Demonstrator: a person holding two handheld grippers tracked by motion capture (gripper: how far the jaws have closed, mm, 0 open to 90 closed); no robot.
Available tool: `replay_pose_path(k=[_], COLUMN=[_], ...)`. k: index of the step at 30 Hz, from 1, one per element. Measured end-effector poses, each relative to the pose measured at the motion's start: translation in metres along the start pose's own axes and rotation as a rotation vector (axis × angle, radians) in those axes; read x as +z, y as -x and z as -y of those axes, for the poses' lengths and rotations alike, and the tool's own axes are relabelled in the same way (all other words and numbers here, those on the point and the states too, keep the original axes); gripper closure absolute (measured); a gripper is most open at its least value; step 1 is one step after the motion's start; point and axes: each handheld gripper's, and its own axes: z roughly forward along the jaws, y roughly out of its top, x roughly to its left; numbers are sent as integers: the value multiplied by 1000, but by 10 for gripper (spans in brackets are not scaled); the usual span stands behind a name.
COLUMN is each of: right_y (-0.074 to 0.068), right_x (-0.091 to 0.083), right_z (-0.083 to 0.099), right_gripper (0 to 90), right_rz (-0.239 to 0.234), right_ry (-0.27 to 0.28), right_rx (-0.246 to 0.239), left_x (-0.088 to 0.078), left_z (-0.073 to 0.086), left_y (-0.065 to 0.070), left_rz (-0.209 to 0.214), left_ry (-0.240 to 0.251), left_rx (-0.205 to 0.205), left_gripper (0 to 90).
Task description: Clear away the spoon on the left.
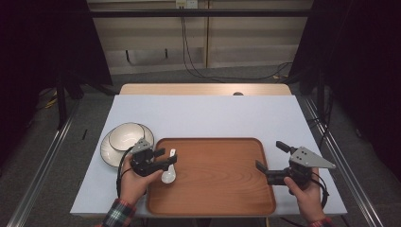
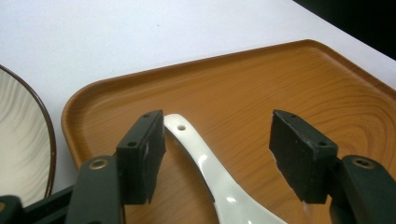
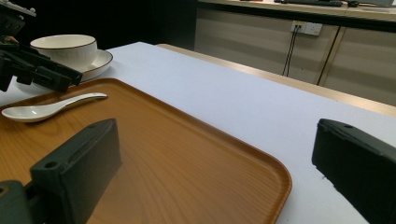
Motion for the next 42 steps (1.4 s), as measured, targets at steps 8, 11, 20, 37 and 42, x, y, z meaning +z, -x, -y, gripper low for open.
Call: replay_pose_path(k=[8,11,20,37,42], right_y=[0,0,0,1,2], right_x=[0,0,2,3,3], right_z=[0,0,0,0,-1], right_gripper=[7,7,7,7,7], right_rz=[3,4,-1,1,-2], right_ry=[-2,-2,-3,-6,0], right_rx=[1,1,0,-5,-4], left_x=[-6,-10,-21,-35,-38], left_z=[-8,-10,-18,-24,-25], left_y=[3,3,3,0,-1], left_rz=[14,22,26,15,19], left_ry=[40,58,105,148,169], left_rx=[13,8,5,28,15], left_gripper=[270,263,231,159,148])
